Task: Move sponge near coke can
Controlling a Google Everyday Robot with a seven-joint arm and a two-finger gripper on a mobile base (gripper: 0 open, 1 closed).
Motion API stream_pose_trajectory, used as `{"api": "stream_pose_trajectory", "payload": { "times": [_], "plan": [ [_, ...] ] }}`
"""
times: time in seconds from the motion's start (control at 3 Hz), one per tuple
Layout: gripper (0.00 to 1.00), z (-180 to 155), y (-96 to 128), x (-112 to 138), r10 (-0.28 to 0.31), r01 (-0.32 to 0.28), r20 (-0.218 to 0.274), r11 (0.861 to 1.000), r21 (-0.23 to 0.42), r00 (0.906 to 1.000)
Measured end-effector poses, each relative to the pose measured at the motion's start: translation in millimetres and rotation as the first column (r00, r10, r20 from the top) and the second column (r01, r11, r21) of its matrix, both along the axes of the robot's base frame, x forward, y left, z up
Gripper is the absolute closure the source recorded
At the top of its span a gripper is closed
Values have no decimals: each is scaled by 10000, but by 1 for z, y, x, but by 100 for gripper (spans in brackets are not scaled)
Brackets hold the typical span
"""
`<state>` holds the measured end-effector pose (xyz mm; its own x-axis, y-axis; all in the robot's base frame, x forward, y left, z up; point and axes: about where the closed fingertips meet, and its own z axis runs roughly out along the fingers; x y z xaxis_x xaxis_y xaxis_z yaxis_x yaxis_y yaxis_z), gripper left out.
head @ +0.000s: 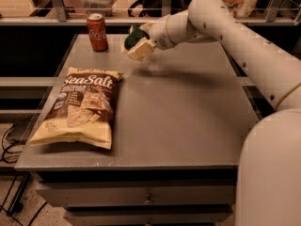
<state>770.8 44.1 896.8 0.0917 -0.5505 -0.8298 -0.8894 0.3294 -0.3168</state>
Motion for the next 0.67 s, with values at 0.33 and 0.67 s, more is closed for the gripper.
{"api": "stream_pose_trajectory", "payload": {
  "times": [0.33,0.67],
  "plan": [
    [82,-11,25,24,-38,35,-190,9999,-147,9998],
    [57,-17,54,38,58,-53,-358,9999,129,9993]
  ]
}}
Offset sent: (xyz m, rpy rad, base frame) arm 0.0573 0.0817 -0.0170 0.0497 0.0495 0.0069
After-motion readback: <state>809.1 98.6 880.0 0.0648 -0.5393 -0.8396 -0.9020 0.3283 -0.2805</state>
